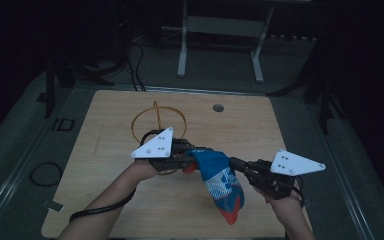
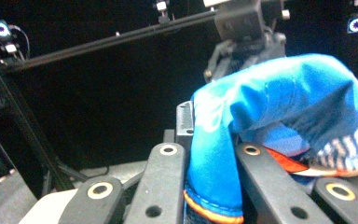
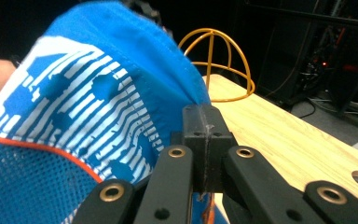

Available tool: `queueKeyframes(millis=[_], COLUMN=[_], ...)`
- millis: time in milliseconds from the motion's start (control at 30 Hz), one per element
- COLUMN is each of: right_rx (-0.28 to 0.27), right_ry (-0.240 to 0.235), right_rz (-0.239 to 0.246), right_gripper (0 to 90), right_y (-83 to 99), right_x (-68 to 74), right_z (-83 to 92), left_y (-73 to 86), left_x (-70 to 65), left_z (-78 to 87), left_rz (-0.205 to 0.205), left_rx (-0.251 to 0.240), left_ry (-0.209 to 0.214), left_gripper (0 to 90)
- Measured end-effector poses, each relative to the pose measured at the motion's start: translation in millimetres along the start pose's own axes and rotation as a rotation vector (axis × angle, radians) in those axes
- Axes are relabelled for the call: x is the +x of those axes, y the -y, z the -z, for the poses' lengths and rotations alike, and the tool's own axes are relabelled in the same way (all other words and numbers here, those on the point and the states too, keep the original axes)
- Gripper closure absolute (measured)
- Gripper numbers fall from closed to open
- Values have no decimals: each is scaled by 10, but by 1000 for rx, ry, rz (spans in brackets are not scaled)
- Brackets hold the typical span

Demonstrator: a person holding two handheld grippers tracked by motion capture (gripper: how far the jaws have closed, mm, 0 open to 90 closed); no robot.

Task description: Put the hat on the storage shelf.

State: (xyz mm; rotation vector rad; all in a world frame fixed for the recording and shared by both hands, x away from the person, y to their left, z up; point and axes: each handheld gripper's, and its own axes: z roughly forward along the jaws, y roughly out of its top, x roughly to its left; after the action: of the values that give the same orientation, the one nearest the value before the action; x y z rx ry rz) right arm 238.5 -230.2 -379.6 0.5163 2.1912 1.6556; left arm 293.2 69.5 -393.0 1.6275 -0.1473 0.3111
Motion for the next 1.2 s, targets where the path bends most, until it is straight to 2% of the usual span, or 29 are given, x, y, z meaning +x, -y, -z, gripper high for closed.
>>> queueKeyframes(millis=[67, 100, 133, 167, 200, 300, 367, 400, 433, 467, 667, 767, 833, 933, 1200], right_rx=[-2, -6, -3, -8, -13, -30, -40, -40, -44, -51, -66, -69, -72, -81, -105], right_ry=[4, 6, 10, 17, 21, 35, 43, 43, 44, 64, 91, 100, 110, 109, 104], right_rz=[5, 4, 9, 7, 2, -9, -11, -11, -16, -11, 3, 5, 12, 12, 26], right_gripper=[900, 900, 900, 900, 900, 900, 900, 900, 900, 900, 900, 900, 900, 900, 900], right_y=[-31, -48, -66, -84, -101, -147, -175, -175, -190, -225, -324, -380, -424, -492, -755], right_x=[-12, -18, -23, -32, -46, -94, -117, -117, -130, -151, -193, -207, -222, -250, -277], right_z=[22, 31, 40, 52, 66, 113, 139, 139, 152, 172, 195, 192, 178, 143, -9], left_y=[4, 4, -1, -10, -22, -39, -51, -51, -68, -77, -94, -71, -44, 21, 256], left_x=[-8, -16, -21, -21, -21, -28, -41, -41, -61, -68, -106, -115, -138, -178, -314], left_z=[19, 28, 37, 43, 51, 111, 150, 150, 203, 232, 477, 636, 731, 857, 1223], left_rz=[-10, -18, -20, -13, -12, 11, 26, 26, 38, 46, 95, 140, 138, 157, 186], left_rx=[5, 3, 4, 17, 43, 60, 79, 79, 105, 116, 137, 134, 155, 172, 206], left_ry=[-4, -25, -52, -77, -106, -127, -162, -162, -208, -222, -311, -353, -392, -417, -513], left_gripper=[846, 818, 732, 585, 491, 362, 305, 267, 267, 261, 175, 125, 80, 43, 31])
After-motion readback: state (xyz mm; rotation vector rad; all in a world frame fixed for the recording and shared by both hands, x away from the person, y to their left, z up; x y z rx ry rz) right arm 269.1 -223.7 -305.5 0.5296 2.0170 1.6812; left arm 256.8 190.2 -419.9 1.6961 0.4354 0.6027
